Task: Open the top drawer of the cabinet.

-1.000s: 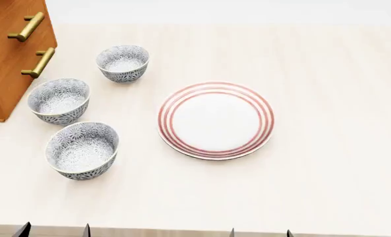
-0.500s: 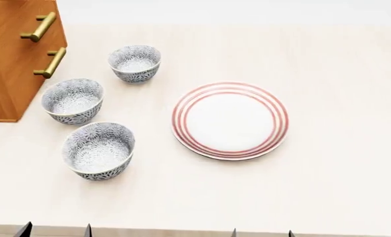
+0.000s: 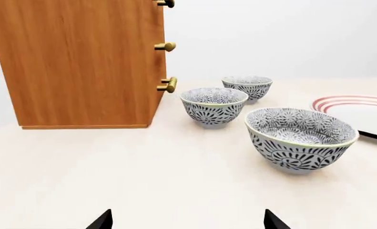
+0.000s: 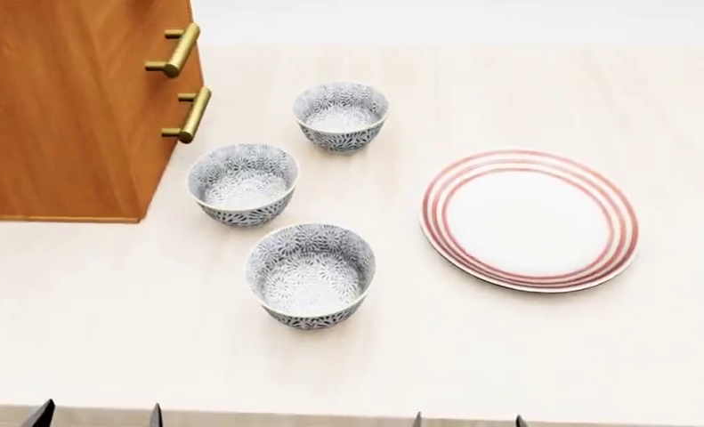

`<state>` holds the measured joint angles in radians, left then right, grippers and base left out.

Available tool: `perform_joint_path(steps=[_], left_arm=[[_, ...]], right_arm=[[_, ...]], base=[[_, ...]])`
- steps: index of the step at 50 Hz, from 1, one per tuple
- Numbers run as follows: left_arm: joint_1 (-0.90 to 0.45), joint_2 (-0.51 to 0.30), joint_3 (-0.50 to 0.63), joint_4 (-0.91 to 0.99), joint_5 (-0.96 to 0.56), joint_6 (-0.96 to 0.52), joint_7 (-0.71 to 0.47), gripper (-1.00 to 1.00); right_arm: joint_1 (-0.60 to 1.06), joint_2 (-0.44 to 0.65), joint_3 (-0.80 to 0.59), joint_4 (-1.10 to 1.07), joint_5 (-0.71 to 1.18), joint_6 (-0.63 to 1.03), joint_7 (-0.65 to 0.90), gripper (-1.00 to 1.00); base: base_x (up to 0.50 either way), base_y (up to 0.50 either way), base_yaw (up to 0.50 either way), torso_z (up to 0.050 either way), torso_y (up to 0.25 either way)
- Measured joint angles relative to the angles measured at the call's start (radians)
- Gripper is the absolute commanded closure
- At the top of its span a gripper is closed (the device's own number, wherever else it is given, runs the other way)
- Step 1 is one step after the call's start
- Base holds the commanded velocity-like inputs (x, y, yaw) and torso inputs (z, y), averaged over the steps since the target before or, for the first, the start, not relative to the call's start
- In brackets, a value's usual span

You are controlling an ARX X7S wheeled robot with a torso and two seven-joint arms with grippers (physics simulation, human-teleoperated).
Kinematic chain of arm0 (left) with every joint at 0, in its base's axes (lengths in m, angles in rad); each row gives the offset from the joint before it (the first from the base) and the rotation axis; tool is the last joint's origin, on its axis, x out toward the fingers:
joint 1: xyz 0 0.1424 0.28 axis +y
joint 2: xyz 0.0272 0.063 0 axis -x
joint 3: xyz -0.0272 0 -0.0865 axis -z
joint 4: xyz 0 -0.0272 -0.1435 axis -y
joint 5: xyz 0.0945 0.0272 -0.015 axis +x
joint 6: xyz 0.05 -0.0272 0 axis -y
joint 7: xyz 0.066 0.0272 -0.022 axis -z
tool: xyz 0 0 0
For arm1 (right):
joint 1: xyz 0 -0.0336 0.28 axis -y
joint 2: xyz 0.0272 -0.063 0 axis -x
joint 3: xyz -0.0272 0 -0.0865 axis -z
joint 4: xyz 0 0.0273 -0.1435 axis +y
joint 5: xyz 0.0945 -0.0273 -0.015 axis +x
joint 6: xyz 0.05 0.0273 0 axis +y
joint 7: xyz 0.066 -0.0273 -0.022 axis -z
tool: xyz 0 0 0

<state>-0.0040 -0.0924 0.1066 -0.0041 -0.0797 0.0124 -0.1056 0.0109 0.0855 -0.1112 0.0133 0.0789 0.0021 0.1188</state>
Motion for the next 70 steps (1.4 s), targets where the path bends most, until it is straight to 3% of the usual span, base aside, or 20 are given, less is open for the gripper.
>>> perform_joint_path(steps=[44,58,70], left_arm=[[-0.009,-0.039,0.055,0.001,-0.016,-0.007,-0.056,-1.00],[-0.177,-0.090,-0.010,0.470,-0.237,-0.556,-0.138,-1.00],[-0.233,-0.118,-0.021,0.656,-0.311,-0.744,-0.175,-1.00]], right_arm=[[0.006,0.040,-0.040,0.001,0.045,-0.006,0.053,-1.00],[0.157,0.091,0.004,-0.463,0.173,0.556,0.147,-1.00],[0.207,0.109,0.004,-0.662,0.223,0.753,0.187,-1.00]], base=[[0.00,0.00,0.00,0.049,0.100],[0.00,0.00,0.00,0.000,0.000],[0.00,0.00,0.00,0.000,0.000]])
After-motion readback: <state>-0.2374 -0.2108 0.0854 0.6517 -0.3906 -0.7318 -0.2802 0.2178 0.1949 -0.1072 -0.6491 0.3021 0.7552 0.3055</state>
